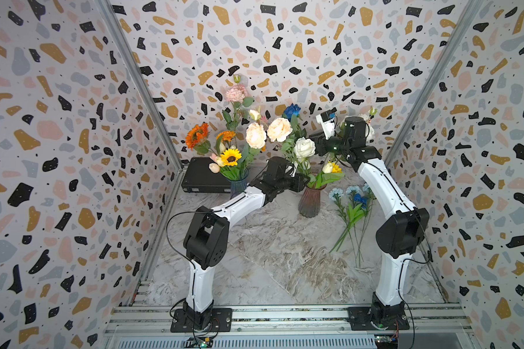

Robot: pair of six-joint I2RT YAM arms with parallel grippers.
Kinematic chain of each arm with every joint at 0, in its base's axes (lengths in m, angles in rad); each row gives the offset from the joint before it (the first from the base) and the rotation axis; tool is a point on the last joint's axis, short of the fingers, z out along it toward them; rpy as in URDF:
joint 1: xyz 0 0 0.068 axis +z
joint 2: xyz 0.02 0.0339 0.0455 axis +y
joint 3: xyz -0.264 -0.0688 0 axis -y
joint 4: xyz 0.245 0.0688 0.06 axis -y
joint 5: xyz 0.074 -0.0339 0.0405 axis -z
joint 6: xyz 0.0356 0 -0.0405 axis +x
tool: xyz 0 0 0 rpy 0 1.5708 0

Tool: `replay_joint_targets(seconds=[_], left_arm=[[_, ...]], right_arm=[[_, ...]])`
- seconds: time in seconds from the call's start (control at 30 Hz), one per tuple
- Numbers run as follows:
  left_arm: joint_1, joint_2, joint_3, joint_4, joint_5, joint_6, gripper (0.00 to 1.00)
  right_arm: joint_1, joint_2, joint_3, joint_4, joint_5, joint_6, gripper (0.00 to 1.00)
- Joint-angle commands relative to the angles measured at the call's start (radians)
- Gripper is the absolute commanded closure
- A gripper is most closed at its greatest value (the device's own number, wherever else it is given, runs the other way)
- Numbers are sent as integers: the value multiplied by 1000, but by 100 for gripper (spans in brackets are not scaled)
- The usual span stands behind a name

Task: Pick out blue flowers from the vase
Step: Pick up the flower from the vase.

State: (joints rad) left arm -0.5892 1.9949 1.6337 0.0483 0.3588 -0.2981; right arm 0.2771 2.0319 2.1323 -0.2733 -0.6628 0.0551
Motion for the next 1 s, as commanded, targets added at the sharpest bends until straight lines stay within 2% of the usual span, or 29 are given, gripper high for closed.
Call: replay_joint_targets(seconds=[0.0,0.1,0.17,0.2,0.63,0.8,0.9,0.97], left_arm=[[8,35,22,-42,-3,29,55],[8,36,25,-44,-1,32,55],[8,34,27,-47,-4,36,55],[8,34,26,-47,-4,35,55],[14,19,9,-41,-5,28,55],[14,7,3,-41,-13,27,55],[14,5,4,-44,-13,30,55],[14,1,3,-47,-12,32,55]], right_arm=[[8,1,42,42,-29,35,50],[8,9,53,49,-32,45,71],[8,3,56,49,-28,48,88],[8,-5,55,51,-25,48,91],[8,-186,-17,100,18,18,87],[8,-269,-88,203,41,43,91],[8,-281,-80,196,40,45,98],[8,-277,-69,172,39,39,98]])
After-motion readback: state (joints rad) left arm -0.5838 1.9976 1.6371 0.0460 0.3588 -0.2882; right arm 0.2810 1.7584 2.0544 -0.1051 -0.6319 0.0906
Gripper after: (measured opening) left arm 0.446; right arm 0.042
